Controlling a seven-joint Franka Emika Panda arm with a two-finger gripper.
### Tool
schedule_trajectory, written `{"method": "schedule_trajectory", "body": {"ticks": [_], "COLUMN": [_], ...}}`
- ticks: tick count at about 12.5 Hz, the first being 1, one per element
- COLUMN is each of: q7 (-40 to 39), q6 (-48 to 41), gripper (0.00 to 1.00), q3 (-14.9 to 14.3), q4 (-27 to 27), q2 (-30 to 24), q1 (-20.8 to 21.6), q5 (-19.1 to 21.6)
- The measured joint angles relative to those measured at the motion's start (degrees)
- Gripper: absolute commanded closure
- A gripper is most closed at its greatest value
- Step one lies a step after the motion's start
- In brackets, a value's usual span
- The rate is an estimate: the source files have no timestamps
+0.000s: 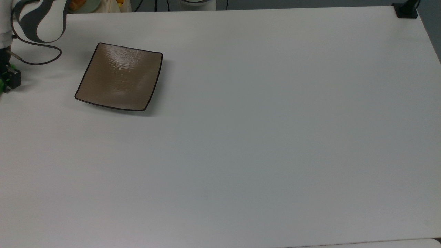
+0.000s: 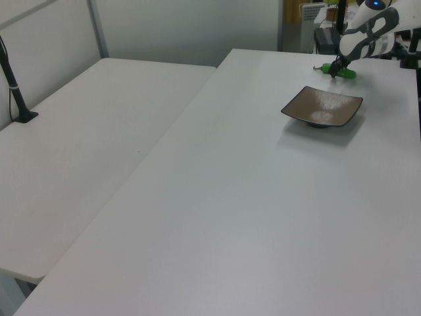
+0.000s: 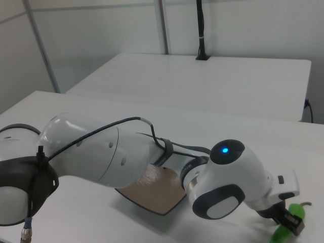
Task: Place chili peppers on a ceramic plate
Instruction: 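Lower the gripper onto the green chili pepper and close on it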
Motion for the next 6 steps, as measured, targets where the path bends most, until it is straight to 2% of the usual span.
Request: {"method": "schedule_trajectory", "body": {"ticks": [6], "q7": [-0.8], "q6": [0.0], "gripper": [0.71], "q3": [0.2], "q4": [1.1], "q2": [0.2], "q1": [0.4], "q5": [0.0]}}
